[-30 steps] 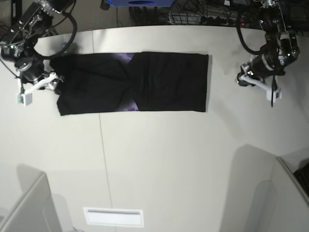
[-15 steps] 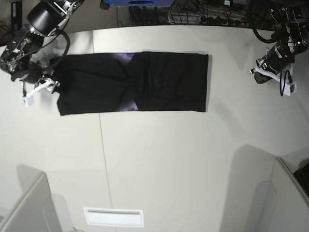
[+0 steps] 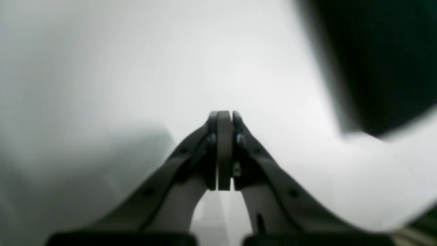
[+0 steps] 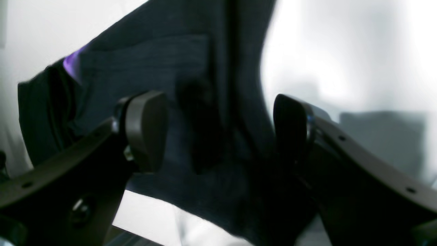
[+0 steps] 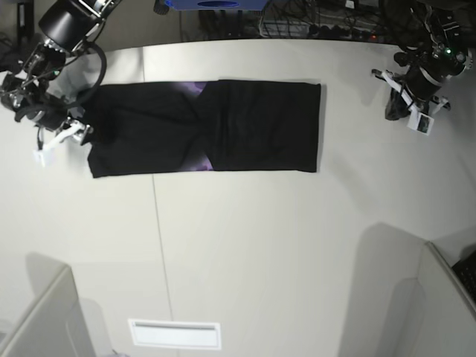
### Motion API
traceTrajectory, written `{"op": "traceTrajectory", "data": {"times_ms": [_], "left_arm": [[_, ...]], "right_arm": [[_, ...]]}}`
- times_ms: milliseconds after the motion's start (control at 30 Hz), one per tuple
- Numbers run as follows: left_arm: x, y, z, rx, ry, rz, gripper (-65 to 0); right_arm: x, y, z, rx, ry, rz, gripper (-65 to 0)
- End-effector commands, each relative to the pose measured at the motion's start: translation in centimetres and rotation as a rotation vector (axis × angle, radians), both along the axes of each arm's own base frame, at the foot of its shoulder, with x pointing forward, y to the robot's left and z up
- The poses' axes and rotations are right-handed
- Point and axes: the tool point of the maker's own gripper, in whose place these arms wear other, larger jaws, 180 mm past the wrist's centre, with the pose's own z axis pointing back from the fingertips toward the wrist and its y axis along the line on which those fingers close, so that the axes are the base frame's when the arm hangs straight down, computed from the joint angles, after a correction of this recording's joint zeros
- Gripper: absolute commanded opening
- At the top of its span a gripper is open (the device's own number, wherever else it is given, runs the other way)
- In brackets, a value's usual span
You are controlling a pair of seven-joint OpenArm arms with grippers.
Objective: Fold the T-shirt properly
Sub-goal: 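Release the shirt and raise both grippers away, then grasp the strip end near the right gripper with the right gripper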
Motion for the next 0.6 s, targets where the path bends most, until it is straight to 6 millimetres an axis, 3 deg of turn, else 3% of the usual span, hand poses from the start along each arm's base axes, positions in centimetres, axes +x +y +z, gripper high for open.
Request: {"op": "traceTrajectory", "data": {"times_ms": [0, 100, 400, 500, 567], "left_arm": [[0.2, 0.6, 0.6, -0.003, -0.028, 0.011, -65.0], [-0.5, 1.7, -0.3, -0.009, -0.001, 0.052, -65.0], [-1.0, 1.6, -1.4, -0.034, 0.026, 0.065, -65.0], [-0.1, 1.1, -1.2, -0.052, -0.001, 0.071, -50.7], [0.6, 0.6, -1.2, -0.065, -0.017, 0.08, -46.6]], "right_arm": [[0.5, -0.8, 0.2, -0.017, -0.012, -0.008, -19.7], [0.1, -0.2, -1.1, 0.014, 0.02, -0.007, -19.7], [-1.7, 3.2, -2.0, 0.01, 0.052, 0.092, -19.8], [-1.8, 3.5, -2.1, 0.015, 0.056, 0.082, -19.8], [-1.7, 3.5, -2.0, 0.015, 0.053, 0.082, -19.8]]}}
